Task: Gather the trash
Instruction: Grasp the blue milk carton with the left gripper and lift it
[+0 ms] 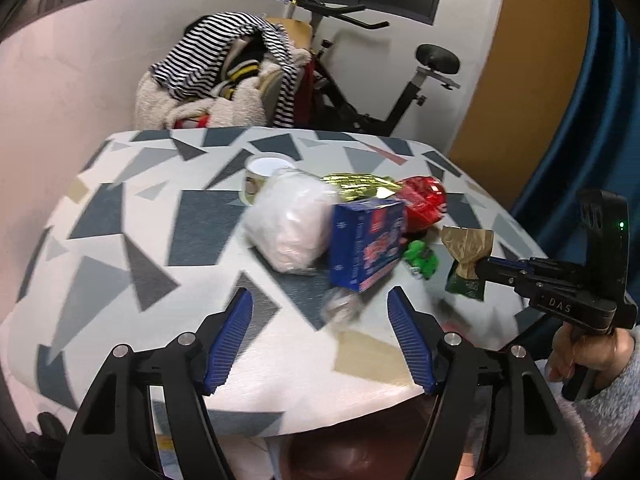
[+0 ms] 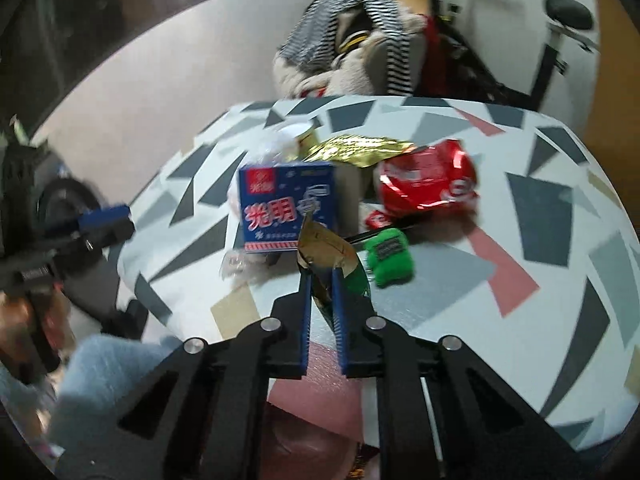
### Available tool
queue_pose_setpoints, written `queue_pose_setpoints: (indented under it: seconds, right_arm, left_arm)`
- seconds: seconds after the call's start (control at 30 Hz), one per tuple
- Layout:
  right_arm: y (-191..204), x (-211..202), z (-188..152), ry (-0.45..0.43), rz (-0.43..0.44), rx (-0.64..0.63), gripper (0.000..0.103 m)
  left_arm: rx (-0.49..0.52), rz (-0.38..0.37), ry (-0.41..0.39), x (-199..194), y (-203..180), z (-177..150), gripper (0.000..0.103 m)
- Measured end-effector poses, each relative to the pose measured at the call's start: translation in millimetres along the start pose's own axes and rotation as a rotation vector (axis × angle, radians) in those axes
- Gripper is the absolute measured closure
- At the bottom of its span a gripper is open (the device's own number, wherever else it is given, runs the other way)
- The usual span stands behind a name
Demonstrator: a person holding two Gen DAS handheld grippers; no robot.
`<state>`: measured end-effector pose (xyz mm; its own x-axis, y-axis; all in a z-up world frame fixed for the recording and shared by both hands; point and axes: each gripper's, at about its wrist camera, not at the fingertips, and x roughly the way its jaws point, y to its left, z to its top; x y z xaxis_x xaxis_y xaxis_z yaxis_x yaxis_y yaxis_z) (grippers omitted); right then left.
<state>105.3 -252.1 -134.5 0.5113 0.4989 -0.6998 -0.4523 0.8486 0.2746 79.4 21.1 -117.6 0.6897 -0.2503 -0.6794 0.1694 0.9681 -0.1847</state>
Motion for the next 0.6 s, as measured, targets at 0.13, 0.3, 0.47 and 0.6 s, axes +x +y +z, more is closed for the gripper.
queue_pose_setpoints:
  seconds: [0.13,0.3,0.47,0.6]
  right_arm:
    - [-7,-5,-1,0.005,-0.026,0.017,0.09]
    - [-15,-7,-2,-0.003,-0.03,0.03,0.091]
    - [-19,-8,-1,-0.009,-0.03,0.032,0.091]
    - [-19,-9,1,-0.012,-0.024,0.025,0.091]
  left_arm:
    - [0.002,-0.072,0.026,26,-8,10,0.037]
    - [0.007,-0.122,0.07,69,-11,27,0.037]
    - [-0.004,-0.123,0.107,105,-5,39,0.037]
    - [-0.017,-0.152,0.119,117,-2,43,0.037]
